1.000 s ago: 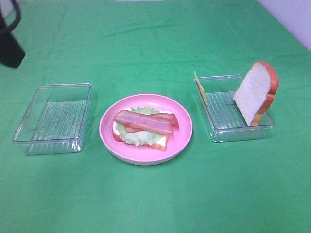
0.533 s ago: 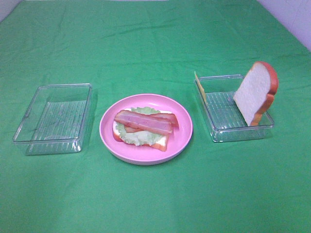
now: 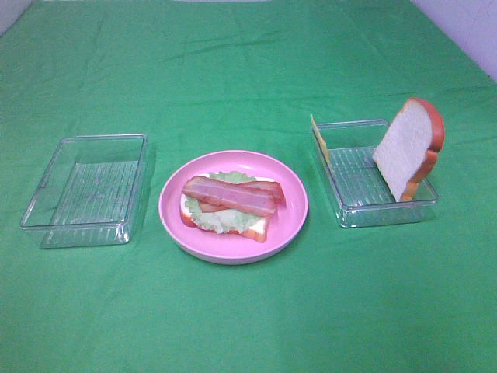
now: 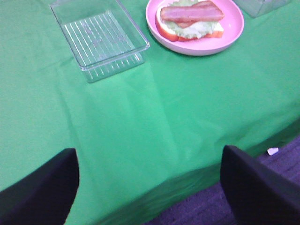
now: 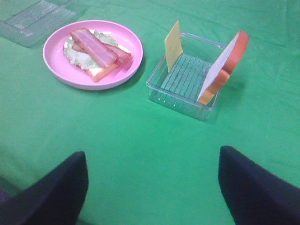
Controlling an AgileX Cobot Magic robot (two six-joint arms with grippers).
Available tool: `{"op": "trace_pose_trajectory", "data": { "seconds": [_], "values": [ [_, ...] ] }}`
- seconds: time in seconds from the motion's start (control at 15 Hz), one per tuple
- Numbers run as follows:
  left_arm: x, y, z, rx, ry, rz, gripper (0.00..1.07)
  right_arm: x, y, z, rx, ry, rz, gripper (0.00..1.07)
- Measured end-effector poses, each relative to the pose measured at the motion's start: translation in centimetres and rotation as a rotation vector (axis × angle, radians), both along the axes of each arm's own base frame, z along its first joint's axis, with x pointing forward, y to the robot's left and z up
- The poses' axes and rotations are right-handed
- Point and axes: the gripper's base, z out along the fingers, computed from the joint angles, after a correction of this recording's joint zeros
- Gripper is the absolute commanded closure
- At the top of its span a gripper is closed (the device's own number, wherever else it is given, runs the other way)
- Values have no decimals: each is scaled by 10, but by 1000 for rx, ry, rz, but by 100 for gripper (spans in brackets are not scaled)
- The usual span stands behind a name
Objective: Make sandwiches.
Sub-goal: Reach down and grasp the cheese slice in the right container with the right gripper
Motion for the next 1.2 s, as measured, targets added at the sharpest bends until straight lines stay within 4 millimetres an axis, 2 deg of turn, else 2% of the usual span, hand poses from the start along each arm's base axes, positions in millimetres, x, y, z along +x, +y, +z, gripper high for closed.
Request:
{"op": "trace_pose_trajectory", "data": {
  "seconds": [0.2, 0.27, 0.33, 0.6, 0.87, 1.2],
  "values": [
    [0, 1, 1, -14, -52, 4, 28, 40, 21, 11, 99, 24, -69, 37],
    [3, 1, 2, -11, -85, 13, 28, 65, 34, 11, 116, 69, -102, 44],
    [6, 1, 1, -12, -108, 17, 28, 81, 43, 12, 115, 108, -118, 48],
    [10, -1, -3, -11, -126, 15, 28, 152, 81, 15, 42, 279, -154, 52],
    [10, -1, -3, -9, -129, 13, 28, 226, 120, 11, -43, 438, -187, 56],
    [10, -1, -3, -9, -129, 13, 28, 295, 159, 4, -110, 575, -204, 56]
  ]
}}
